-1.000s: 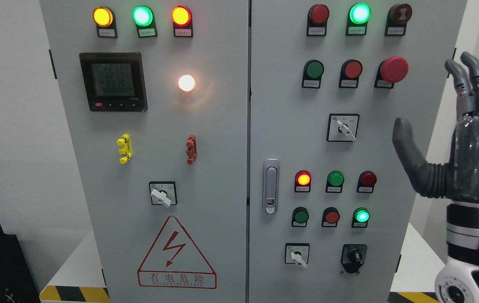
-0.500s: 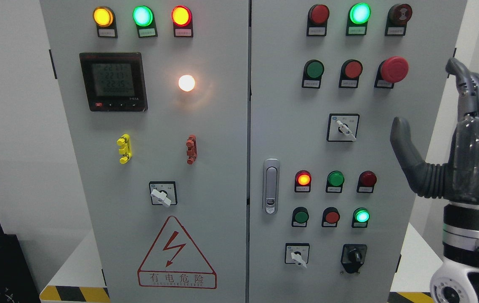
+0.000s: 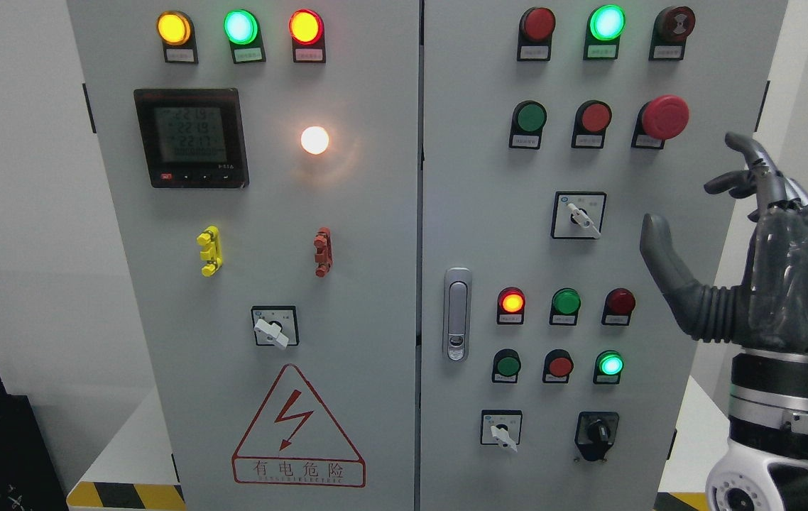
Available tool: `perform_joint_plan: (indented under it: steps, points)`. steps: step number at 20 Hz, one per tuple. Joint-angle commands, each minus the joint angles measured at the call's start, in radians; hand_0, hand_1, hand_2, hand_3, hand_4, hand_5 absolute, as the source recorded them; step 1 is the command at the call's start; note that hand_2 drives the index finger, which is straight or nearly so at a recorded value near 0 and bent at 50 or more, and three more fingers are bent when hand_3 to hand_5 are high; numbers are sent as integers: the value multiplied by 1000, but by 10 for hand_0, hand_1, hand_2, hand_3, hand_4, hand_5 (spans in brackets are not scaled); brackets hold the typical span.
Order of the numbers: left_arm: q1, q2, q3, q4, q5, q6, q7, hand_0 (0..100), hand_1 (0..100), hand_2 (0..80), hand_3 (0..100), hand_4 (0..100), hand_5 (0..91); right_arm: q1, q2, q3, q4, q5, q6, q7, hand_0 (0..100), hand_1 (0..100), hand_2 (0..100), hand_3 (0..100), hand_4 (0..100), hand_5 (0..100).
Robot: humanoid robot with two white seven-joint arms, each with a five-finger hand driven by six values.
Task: Rotate and turn off gray switch
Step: 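Move the right hand toward the white rotary switch below the red button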
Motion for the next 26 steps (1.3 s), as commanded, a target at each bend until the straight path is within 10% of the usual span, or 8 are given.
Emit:
perform_joint_plan:
  steps: [1,26]
  points:
    - [-9,0,8,-25,20,-1,0,120,389,0,0,0,0,20,34,72,9,-1,35,1,151,298,386,814,941,1000]
    - [-9,1,8,-25,20,-1,0,120,389,0,0,0,0,21,69,130,97,-3,184,-56,129,266,510,975,1000,1000]
